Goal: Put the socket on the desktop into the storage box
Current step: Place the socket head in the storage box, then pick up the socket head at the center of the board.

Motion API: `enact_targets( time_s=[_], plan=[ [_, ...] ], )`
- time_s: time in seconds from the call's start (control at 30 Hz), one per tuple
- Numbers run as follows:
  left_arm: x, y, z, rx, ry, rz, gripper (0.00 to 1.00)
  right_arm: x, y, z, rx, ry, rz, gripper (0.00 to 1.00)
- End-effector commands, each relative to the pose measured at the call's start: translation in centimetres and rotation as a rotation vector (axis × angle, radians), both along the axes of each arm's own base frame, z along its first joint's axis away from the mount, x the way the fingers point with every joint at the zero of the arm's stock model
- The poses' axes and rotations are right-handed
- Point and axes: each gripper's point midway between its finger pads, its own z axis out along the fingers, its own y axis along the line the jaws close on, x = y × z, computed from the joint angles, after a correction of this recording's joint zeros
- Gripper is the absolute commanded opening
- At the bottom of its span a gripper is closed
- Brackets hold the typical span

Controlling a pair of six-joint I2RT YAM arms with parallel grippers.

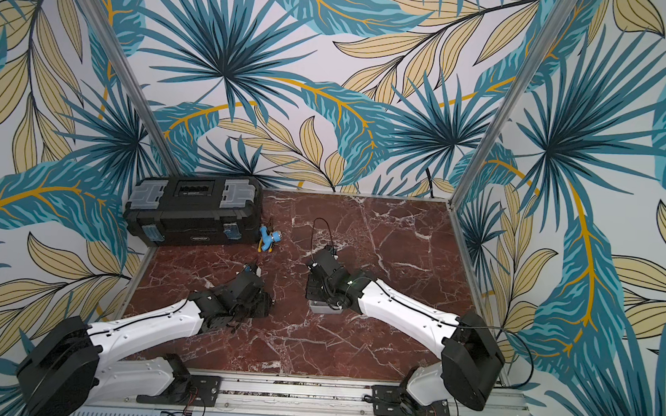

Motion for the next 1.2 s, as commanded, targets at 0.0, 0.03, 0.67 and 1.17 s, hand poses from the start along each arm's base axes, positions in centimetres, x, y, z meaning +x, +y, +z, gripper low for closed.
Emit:
enact_targets(
  time_s=[0.0,0.03,0.67,1.17],
  plan=[
    [2.1,-0.1,1.7,0.010,-0.049,0.024,0.51,0.0,-0.6,0.0,-0.032,-0.009,-0.014,0.27],
    [2.3,-0.1,1.8,0.013,-0.049,0.021,0.49,0.0,-0.7,0.0,-0.031,-0.010,-0.013,0.26],
    [4.3,0.7,-0.6,0.171,-0.022,0.048,0.42,-0.4,-1.4,-0.6,-0.037,-0.008,-0.031,0.21],
    [4.8,1.2,-2.3,0.218,0.011,0.069,0.41,-0.6,-1.7,-0.9,-0.041,-0.008,-0.036,0.20]
  ],
)
